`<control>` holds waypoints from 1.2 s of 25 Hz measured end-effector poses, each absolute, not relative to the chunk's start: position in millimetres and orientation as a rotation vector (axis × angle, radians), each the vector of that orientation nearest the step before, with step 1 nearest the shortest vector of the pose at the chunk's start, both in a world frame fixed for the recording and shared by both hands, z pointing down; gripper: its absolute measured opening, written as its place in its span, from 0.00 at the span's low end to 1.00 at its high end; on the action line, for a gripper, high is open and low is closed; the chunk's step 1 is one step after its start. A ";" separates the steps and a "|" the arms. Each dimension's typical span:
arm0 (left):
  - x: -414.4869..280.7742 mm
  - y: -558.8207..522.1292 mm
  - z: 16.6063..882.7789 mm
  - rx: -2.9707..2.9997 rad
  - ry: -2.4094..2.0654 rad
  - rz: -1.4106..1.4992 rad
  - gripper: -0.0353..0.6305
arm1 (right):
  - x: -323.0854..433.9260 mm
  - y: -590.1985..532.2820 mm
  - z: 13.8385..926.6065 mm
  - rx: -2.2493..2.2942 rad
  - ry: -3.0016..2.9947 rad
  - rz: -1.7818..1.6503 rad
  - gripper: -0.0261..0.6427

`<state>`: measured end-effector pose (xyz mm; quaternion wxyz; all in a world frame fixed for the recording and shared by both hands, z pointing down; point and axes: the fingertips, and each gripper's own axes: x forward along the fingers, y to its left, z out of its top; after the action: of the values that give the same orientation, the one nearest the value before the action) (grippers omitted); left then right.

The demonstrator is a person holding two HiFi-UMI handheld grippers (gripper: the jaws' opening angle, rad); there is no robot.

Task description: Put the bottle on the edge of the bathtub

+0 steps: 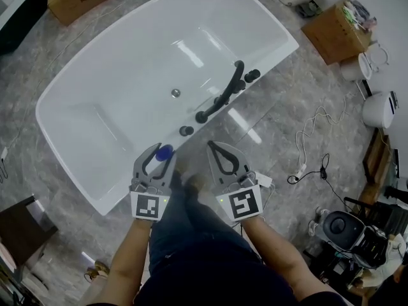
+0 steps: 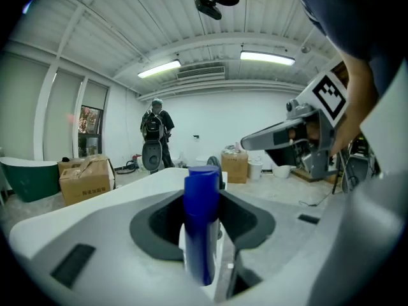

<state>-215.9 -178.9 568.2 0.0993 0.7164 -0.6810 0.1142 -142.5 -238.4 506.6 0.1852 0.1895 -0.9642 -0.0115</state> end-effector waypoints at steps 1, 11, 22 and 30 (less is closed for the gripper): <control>-216.3 -180.8 574.3 2.117 -2.004 0.341 0.29 | -143.0 -237.1 509.8 0.527 -2.710 -0.029 0.06; -220.1 -193.6 633.8 2.127 -1.876 0.502 0.29 | -149.7 -234.4 524.7 0.505 -2.677 -0.017 0.06; -212.5 -197.2 681.9 2.099 -1.736 0.648 0.28 | -146.9 -240.6 531.9 0.531 -2.662 0.011 0.06; -215.2 -198.5 695.6 2.078 -1.706 0.683 0.28 | -149.8 -243.8 535.5 0.528 -2.654 0.022 0.06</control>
<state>-215.2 -198.5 695.6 0.1831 0.7365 -0.6046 0.2420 -149.8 -243.8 535.5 0.2163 0.1904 -0.9576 0.0081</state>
